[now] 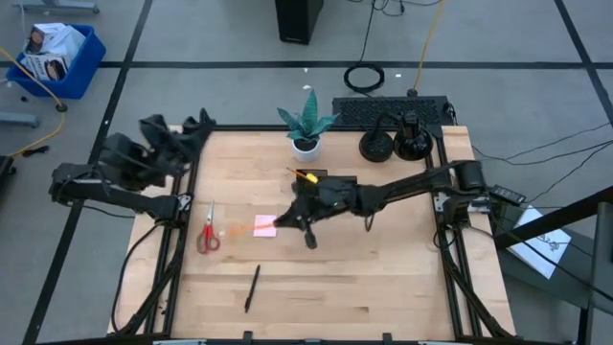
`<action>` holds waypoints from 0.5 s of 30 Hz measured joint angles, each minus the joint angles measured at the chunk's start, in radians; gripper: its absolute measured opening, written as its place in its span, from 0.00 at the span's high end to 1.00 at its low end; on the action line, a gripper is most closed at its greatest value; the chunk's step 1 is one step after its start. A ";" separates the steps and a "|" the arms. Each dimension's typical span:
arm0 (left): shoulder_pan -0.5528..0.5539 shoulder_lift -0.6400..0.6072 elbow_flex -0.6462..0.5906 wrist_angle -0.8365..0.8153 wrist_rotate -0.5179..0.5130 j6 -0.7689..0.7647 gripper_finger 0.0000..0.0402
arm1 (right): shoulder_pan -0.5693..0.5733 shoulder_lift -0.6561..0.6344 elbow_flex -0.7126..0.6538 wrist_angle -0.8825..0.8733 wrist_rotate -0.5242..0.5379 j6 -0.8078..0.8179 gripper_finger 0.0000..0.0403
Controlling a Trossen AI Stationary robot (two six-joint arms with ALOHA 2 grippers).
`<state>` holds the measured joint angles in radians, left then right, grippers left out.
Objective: Pick and place office supplies into organizer
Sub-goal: Put the orange pencil into the black desk organizer
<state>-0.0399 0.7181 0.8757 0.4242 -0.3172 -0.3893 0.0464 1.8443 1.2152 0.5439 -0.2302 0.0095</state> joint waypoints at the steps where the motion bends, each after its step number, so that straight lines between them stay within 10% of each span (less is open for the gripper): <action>1: 0.000 -0.011 0.000 0.006 0.000 0.010 0.70 | -0.005 -0.025 0.000 0.003 0.007 -0.002 0.97; 15: -0.015 -0.002 0.000 0.043 0.002 0.064 0.70 | -0.052 -0.223 0.001 0.024 0.186 0.007 0.97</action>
<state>-0.0550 0.7157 0.8757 0.4671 -0.3152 -0.3251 -0.0059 1.6215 1.2163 0.5674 -0.0440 0.0165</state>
